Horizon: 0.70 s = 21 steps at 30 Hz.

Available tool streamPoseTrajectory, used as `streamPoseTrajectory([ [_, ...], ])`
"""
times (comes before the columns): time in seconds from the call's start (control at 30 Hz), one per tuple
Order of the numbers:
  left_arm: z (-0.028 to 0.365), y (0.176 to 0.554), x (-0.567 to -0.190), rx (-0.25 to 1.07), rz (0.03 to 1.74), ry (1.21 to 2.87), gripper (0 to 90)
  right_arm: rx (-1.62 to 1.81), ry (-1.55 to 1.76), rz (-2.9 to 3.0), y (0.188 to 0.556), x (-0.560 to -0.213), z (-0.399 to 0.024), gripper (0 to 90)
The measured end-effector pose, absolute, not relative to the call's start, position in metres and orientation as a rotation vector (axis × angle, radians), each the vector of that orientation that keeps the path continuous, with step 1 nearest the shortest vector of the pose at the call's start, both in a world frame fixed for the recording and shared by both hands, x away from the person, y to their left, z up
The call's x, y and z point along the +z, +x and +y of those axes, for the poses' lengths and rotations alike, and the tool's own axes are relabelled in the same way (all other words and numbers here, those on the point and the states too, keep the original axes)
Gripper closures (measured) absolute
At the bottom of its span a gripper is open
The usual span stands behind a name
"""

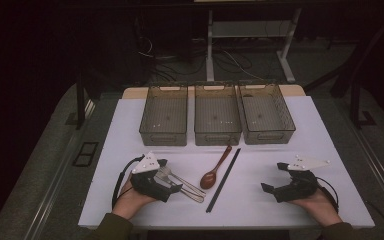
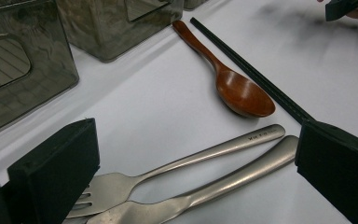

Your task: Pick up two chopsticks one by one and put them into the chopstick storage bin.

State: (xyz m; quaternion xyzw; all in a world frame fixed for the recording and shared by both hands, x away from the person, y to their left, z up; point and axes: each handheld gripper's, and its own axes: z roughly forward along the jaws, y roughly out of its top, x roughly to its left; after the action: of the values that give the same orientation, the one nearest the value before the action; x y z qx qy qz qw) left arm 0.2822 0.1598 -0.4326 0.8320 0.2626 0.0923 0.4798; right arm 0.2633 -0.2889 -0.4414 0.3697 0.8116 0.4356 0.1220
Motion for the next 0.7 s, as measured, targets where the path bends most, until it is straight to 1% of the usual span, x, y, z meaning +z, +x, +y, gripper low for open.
streamPoseTrajectory([
  [0.37, 0.159, 0.281, -0.432, 0.232, 0.642, 2.038, 0.0, 1.272, 1.089, 2.38, 0.271, -0.433, -0.283, 1.8],
  [0.43, 0.159, 0.281, -0.432, 0.233, 0.637, 2.043, 0.0, 1.273, 1.08, 2.385, 0.272, -0.431, -0.282, 5.9],
  [0.5, 0.159, 0.281, -0.432, 0.232, 0.636, 2.048, 0.0, 1.283, 1.087, 2.372, 0.274, -0.429, -0.281, 6.2],
  [0.57, 0.16, 0.281, -0.432, 0.229, 0.638, 2.048, 0.0, 1.291, 1.078, 2.373, 0.276, -0.428, -0.279, 13.7],
  [0.7, 0.16, 0.281, -0.432, 0.233, 0.644, 2.044, 0.0, 1.306, 1.083, 2.378, 0.283, -0.427, -0.274, 15.8],
])
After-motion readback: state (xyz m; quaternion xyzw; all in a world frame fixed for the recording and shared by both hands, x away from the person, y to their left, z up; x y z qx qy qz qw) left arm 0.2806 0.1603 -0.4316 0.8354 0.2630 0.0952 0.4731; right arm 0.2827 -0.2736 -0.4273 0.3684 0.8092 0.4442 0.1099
